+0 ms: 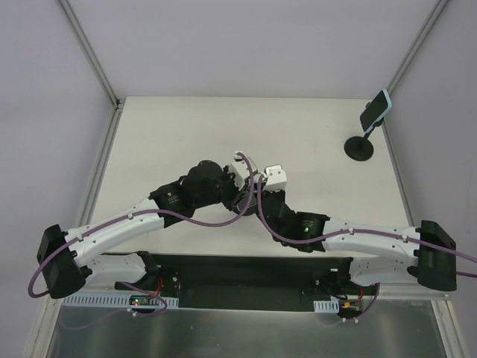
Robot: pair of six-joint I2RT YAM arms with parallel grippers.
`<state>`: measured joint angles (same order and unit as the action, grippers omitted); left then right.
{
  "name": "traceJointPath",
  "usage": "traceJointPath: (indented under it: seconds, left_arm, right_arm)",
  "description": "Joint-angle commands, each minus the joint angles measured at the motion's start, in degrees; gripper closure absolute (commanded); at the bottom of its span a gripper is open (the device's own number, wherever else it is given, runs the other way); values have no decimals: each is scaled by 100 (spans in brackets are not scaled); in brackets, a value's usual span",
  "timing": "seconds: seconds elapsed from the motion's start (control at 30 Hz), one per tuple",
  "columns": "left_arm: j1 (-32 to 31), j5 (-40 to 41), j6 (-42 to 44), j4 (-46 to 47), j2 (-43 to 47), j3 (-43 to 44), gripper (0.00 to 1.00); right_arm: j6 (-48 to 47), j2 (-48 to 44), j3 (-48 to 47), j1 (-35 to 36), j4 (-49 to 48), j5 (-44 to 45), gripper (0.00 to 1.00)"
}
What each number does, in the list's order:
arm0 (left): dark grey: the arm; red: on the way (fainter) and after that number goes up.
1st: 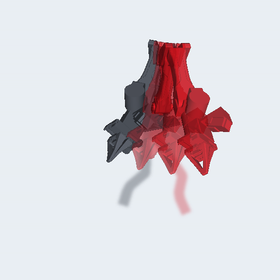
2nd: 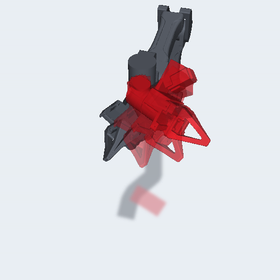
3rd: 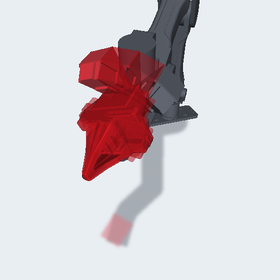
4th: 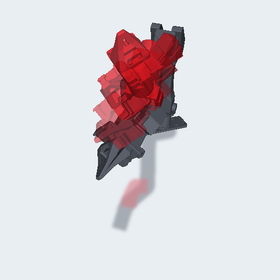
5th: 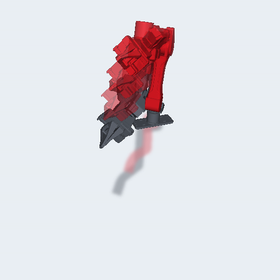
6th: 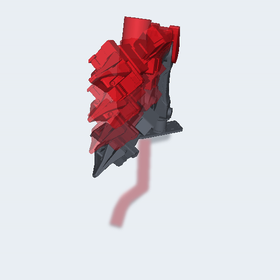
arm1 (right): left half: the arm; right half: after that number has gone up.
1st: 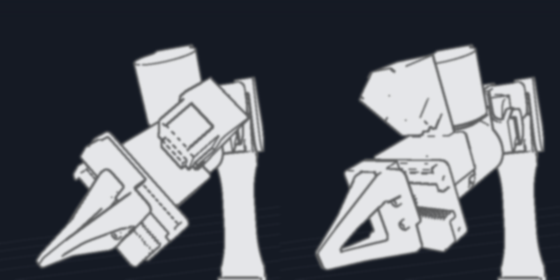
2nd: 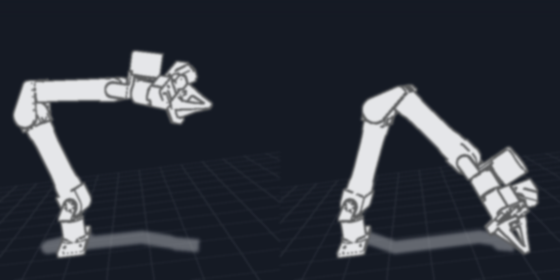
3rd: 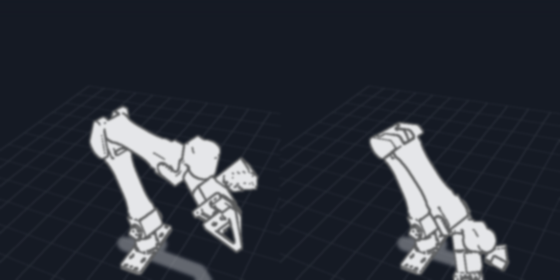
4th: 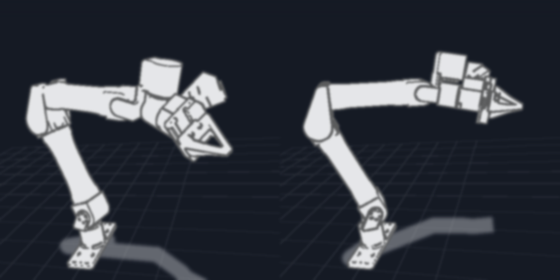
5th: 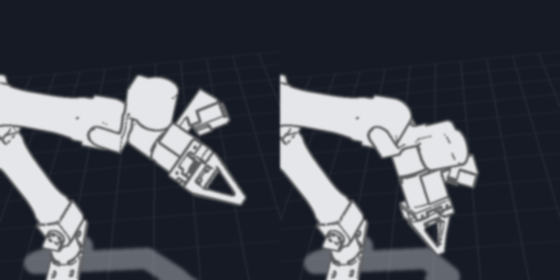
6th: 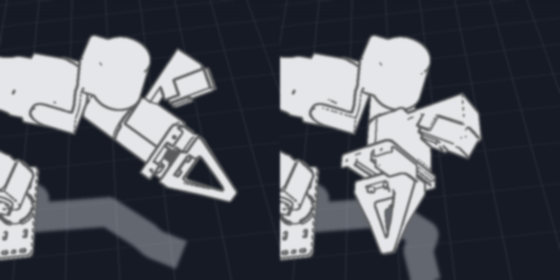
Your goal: Place the phone on the phone stand
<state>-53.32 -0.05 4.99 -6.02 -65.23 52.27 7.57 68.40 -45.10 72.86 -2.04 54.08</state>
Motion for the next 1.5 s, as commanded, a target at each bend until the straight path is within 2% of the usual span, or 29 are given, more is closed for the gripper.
traceJointPath:
  seconds: [0.0, 0.13, 0.27, 0.47, 0.5, 0.6, 0.67, 0.7, 0.77, 0.8, 0.87, 0.9, 0.97, 1.0, 1.07, 1.1, 1.13, 1.2, 1.23, 1.33, 1.37, 1.47]
  left_arm:
    - [709, 2026, -306, -189, -296, 275, 100]
    - [718, 2149, -236, -207, -358, 266, 100]
    - [779, 2036, -332, -198, -552, 371, 100]
    - [928, 1431, -456, -189, -666, 495, 100]
    - [937, 1342, -421, -171, -658, 486, 100]
    - [937, 850, -122, -84, -579, 381, 100]
    - [937, 735, -25, -75, -535, 293, 100]
    - [937, 674, 1, -66, -526, 275, 100]
    - [937, 621, 71, -75, -499, 231, 100]
    - [937, 516, 115, -75, -499, 231, 100]
    - [937, 384, 177, -66, -438, 222, 100]
    - [946, 279, 186, -75, -403, 205, 100]
    - [946, -116, 265, -75, -289, 187, 100]
    - [946, -292, 309, -66, -254, 187, 100]
    - [946, -941, 502, -66, -87, 161, 100]
    - [946, -1248, 616, -75, 1, 143, 100]
    - [946, -1556, 712, -75, 106, 91, 100]
    - [964, -2496, 871, -66, 388, 47, 100]
    - [981, -2856, 941, -57, 475, 12, 100]
    - [1051, -3772, 986, -75, 678, 2, 100]
    - [1104, -4104, 986, -92, 731, 2, 100]
    - [1157, -4371, 1003, -162, 723, 64, 100]
  right_arm:
    - [-1, -494, 54, 220, -973, 621, 100]
    - [-177, -275, -16, 535, -877, 910, 100]
    - [33, -152, -191, 984, -746, 1253, 100]
    - [270, 51, -306, 1204, -745, 693, 99]
    - [254, -28, -237, 1196, -745, 517, 94]
    - [-97, -422, 87, 1187, -885, -221, 68]
    - [-580, -669, 273, 1178, -1026, -968, 62]
    - [-651, -931, 352, 1178, -1009, -1170, 54]
    - [-722, -1266, 616, 1169, -850, -1654, 46]
    - [-922, -1581, 730, 1143, -824, -1812, 38]
    - [-1099, -1882, 854, 1064, -448, -2165, 31]
    - [-1074, -2101, 863, 898, -246, -2139, 25]
    - [-1030, -2287, 907, 460, 325, -2558, 23]
    - [-1012, -2461, 924, -143, 432, -2883, 22]
    - [-1073, -2568, 994, -857, 451, -4488, 21]
    - [-1230, -2499, 977, -1557, 407, -5103, 19]
    - [-1371, -2420, 942, -1860, 398, -6345, 19]
    - [-1600, -2139, 819, -2457, 424, -7101, 18]
    - [-1758, -2042, 784, -2617, 381, -7783, 18]
    - [-2021, -1690, 494, -2918, 371, -8832, 18]
    - [-2145, -1585, 450, -2918, 389, -8967, 17]
    - [-2523, -1305, 371, -2909, 293, -9161, 18]
